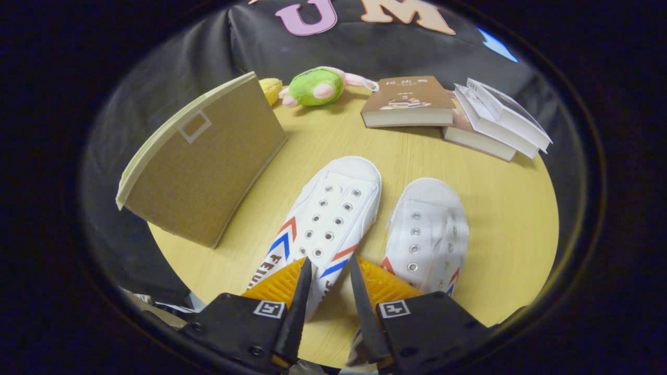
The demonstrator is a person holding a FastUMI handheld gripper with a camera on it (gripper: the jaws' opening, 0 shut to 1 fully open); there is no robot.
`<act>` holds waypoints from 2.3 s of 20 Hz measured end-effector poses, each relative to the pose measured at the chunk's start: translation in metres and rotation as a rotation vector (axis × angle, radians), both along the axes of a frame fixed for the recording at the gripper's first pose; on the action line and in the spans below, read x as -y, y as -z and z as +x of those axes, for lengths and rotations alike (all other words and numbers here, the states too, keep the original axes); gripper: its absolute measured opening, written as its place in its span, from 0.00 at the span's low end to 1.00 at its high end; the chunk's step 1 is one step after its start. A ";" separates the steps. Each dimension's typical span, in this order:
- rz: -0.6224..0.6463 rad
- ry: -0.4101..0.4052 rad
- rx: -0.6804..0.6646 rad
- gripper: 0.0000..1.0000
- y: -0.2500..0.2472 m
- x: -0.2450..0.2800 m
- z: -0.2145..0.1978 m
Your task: Open the storage box then place both shoes into the box .Put the left shoe in first, then the right shoe, with the right side of both shoes facing outward in a uniform manner.
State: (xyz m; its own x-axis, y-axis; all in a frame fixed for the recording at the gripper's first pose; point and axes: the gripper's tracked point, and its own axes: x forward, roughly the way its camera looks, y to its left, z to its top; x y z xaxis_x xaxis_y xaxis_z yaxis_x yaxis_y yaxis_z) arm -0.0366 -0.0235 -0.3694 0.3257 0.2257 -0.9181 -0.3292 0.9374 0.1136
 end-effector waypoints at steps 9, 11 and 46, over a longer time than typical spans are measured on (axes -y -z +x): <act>-0.001 0.049 -0.077 0.19 0.006 -0.002 -0.004; 0.035 0.146 -0.092 0.06 0.007 -0.002 -0.002; 0.431 0.210 0.045 0.06 -0.149 -0.246 0.060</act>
